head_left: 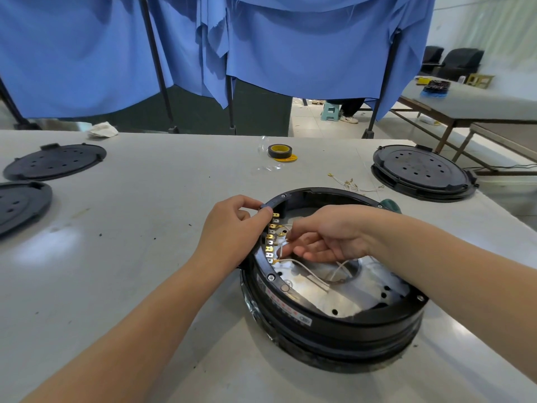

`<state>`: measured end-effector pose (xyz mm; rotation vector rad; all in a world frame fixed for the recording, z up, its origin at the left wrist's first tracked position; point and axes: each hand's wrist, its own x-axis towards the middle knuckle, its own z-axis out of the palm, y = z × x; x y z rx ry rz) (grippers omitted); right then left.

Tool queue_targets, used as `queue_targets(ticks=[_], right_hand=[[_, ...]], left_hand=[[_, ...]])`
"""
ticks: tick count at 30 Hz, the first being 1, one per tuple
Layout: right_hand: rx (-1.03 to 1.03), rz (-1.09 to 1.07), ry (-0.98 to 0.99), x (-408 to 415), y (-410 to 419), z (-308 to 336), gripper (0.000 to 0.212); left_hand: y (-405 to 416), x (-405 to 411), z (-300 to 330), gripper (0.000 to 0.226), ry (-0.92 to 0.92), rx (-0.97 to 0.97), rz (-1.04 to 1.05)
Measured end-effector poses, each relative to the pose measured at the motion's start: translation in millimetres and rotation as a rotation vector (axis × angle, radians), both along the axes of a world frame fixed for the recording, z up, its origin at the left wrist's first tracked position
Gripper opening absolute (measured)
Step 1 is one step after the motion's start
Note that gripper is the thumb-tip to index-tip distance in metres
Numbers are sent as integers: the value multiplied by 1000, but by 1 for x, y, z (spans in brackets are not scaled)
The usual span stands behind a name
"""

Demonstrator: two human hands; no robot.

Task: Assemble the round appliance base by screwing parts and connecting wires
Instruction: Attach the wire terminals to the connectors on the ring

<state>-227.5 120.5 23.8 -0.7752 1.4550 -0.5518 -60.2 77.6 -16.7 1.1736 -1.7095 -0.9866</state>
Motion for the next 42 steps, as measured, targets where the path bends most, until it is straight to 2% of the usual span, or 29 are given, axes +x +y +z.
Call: queue_targets(ticks=[8, 33, 37, 42], right_hand=[[-77, 27, 140, 2, -1, -4, 11], [-29, 52, 120, 3, 3, 4, 9], [-29, 84, 76, 4, 7, 7, 8], [-43, 55, 119, 9, 9, 5, 5]], left_hand=[[0, 0, 1, 9, -21, -7, -3], [3, -1, 4, 8, -42, -11, 6], [4, 0, 4, 9, -72, -22, 23], [2, 1, 4, 13, -128, -36, 50]])
